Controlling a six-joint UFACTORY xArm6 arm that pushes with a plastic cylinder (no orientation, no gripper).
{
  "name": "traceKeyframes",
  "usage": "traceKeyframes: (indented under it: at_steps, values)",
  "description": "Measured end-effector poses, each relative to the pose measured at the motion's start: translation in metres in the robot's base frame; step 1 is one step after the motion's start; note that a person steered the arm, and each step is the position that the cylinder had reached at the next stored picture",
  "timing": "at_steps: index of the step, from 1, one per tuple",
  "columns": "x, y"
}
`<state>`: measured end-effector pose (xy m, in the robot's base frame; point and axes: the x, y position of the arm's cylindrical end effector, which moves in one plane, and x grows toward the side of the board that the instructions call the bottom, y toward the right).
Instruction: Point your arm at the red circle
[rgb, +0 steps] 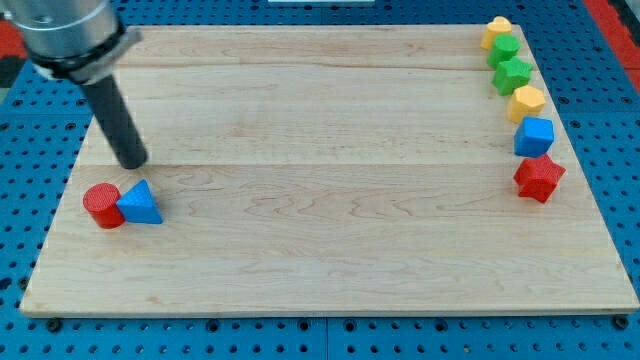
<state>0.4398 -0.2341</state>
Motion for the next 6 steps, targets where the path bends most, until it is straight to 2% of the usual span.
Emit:
traceKeyframes:
  at_steps: [1,2,4,5,6]
  values:
    - [-0.001,-0.040]
    - [0.022,-0.057]
    - [0.076,-0.057]
    - [0.073,-0.052]
    - [0.071,-0.020]
